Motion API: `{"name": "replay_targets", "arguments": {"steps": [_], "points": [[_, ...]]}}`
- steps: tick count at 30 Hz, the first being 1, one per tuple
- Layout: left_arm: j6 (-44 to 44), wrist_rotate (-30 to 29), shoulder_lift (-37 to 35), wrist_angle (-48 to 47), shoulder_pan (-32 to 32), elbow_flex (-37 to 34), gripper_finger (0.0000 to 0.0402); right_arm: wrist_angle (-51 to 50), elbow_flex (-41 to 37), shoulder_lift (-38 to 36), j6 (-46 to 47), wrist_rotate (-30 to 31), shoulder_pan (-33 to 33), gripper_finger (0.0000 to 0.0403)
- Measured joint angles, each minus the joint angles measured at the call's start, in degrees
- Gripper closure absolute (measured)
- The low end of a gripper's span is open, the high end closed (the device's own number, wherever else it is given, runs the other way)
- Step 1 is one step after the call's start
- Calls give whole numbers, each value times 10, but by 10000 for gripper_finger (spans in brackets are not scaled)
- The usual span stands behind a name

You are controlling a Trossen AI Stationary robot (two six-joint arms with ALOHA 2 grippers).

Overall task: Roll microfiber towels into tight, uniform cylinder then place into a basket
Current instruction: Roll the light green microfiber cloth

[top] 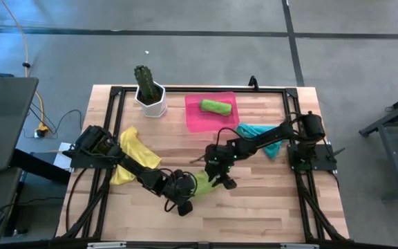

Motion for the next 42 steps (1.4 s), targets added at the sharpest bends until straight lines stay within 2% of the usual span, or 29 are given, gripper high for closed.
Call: {"name": "replay_targets", "arguments": {"steps": [2,7,12,17,20,22,27,31,42], "points": [[-7,15,0,-7,7,0,393,1,0,-11,-54,43,17,278],[-9,41,-1,-11,17,1,386,-5,0,-19,-172,203,71,278],[-5,43,0,-11,17,0,387,-2,0,-15,-182,312,121,277],[-5,56,-1,-11,21,0,389,3,0,-17,-184,451,172,277],[-4,56,-1,-11,21,0,389,-4,0,-19,-176,506,198,277],[-3,55,-1,-10,21,0,389,3,0,-19,-146,522,214,277],[6,61,-1,-10,22,0,389,9,0,-18,-53,520,234,277],[6,64,-1,-9,22,-1,388,-17,0,-14,4,489,228,271],[6,67,-1,-4,22,-2,388,-2,0,-2,24,486,200,172]]}}
